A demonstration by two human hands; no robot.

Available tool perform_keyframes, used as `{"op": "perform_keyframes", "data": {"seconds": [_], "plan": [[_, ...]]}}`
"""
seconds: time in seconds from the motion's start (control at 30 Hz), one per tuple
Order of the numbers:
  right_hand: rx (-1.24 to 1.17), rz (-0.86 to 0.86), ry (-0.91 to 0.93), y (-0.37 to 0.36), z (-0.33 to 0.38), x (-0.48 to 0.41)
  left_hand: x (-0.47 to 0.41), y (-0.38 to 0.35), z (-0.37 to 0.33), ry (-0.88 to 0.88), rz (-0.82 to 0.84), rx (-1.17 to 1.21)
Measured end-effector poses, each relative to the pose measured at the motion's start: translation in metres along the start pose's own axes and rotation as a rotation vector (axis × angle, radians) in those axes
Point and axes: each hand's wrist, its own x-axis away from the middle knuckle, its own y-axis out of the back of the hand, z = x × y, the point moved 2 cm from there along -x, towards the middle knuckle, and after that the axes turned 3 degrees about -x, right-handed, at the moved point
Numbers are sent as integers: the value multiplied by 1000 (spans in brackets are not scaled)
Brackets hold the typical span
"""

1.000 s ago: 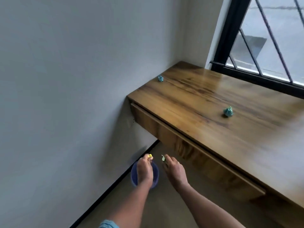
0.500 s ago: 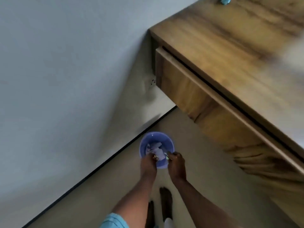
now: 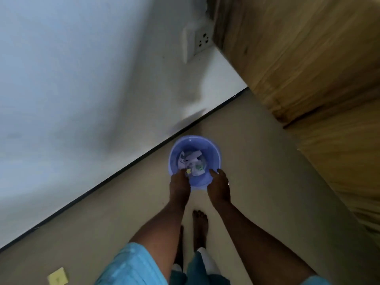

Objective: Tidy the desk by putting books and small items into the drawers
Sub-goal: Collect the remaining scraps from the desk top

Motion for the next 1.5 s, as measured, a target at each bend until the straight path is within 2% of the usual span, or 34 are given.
{"op": "perform_keyframes", "data": {"seconds": [0.2,0.4,0.53,0.67,0.8,0.9,1.0,1.1,1.27,1.37,1.5], "plan": [[-72,-64,-91,15,7,30,36,22,-22,-61,22,-154],[32,-175,3,53,36,85,88,62,-65,-150,22,-185],[-1,-293,65,88,61,119,112,92,-103,-240,22,-231],[-17,-491,243,143,88,164,144,132,-151,-492,-111,-327],[83,-678,453,209,106,225,187,165,-219,-949,-379,-385],[75,-853,519,261,107,254,214,184,-279,-1125,-459,-354],[120,-990,421,313,97,273,237,193,-333,-1238,-444,-330],[139,-1034,231,362,79,278,247,197,-372,-1318,-468,-309],[91,-1083,-154,431,38,273,241,197,-415,-1290,-464,-365],[22,-1025,-371,461,16,261,227,196,-435,-1268,-438,-415],[-45,-909,-480,492,-9,233,203,191,-469,-1194,-414,-455]]}}
